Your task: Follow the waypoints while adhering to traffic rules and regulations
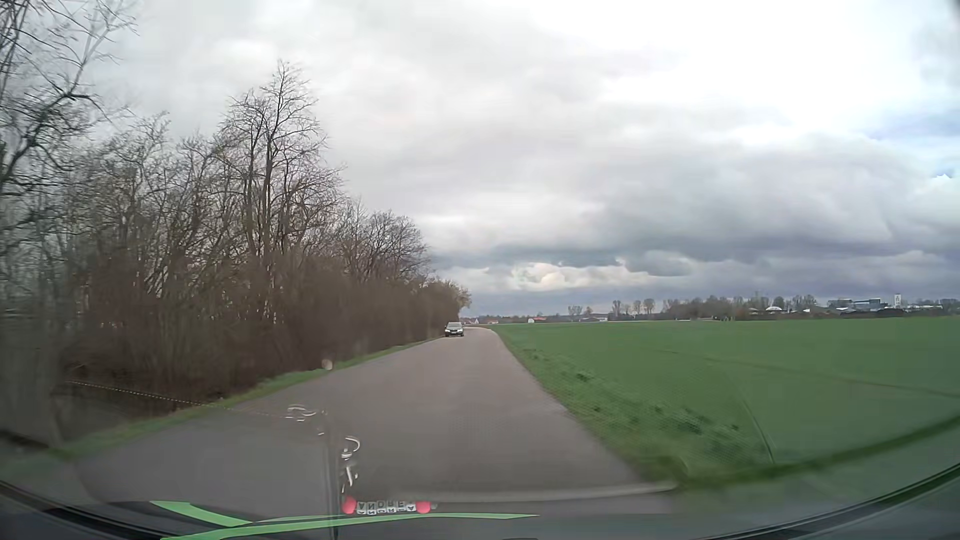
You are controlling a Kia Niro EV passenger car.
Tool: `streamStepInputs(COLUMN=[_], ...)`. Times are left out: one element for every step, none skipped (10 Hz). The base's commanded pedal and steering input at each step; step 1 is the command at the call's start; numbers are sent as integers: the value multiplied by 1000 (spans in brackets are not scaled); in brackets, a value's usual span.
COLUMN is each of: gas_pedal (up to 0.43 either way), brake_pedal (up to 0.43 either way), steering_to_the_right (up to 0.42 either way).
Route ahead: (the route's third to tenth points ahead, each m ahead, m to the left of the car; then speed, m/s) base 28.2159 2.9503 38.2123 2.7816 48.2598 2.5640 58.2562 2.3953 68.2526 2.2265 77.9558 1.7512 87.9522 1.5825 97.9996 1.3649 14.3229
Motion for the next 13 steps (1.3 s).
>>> streamStepInputs(gas_pedal=[331, 331, 331, 331, 331, 331, 331, 331, 331, 331, 319, 319, 319], brake_pedal=[0, 0, 0, 0, 0, 0, 0, 0, 0, 0, 0, 0, 0], steering_to_the_right=[4, 5, 5, 5, 5, 5, 5, 4, 5, 4, 4, 5, 4])
